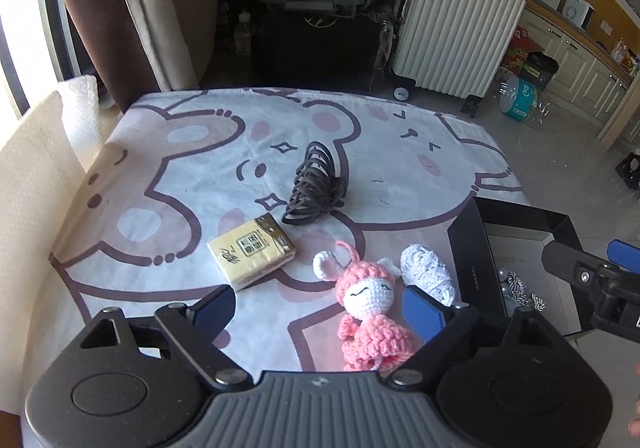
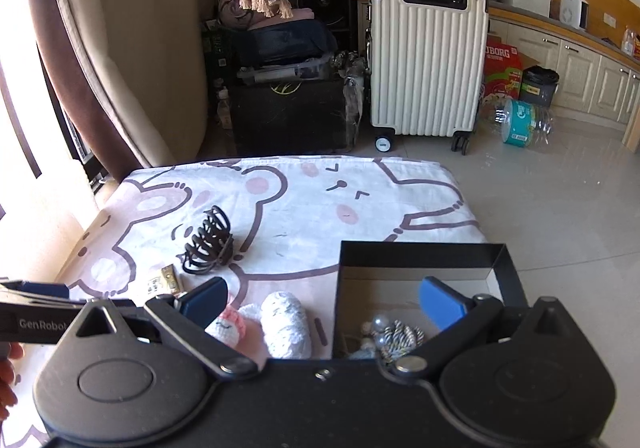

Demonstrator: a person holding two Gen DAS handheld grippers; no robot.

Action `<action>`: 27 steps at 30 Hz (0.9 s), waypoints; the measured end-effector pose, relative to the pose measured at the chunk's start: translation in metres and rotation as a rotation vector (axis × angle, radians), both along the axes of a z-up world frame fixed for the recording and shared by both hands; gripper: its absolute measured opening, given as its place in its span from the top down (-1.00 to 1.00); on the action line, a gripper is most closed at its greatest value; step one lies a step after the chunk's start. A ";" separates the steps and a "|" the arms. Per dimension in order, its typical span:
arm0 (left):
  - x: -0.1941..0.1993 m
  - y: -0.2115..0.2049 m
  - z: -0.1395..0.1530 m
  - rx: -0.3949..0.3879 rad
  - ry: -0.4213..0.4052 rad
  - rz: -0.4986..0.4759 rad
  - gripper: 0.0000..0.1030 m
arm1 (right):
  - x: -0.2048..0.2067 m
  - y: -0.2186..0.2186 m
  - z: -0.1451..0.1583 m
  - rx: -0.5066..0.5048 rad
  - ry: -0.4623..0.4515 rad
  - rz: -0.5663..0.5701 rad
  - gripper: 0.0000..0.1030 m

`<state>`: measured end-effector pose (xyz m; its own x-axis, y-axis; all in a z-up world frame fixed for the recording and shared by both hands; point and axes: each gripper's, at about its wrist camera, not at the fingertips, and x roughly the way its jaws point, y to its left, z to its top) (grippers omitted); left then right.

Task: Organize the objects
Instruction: 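Reach the left tool to the pink crocheted bunny while the right tool reaches the white crocheted ball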

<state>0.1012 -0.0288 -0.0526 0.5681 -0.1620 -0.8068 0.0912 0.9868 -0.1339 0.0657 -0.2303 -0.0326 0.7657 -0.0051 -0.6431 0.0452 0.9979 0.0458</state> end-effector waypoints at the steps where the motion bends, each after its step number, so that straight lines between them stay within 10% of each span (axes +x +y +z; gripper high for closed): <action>1: 0.002 -0.001 -0.003 -0.008 0.013 0.001 -0.70 | 0.003 -0.001 0.000 -0.001 0.006 0.002 -1.00; 27: 0.038 -0.022 -0.059 -0.106 0.162 0.009 -0.26 | 0.078 0.021 -0.041 0.067 0.250 0.121 -0.10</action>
<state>0.1397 -0.0511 -0.1118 0.4338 -0.2467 -0.8666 0.0510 0.9670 -0.2498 0.1441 -0.2092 -0.0733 0.5758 0.1256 -0.8079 -0.0559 0.9919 0.1143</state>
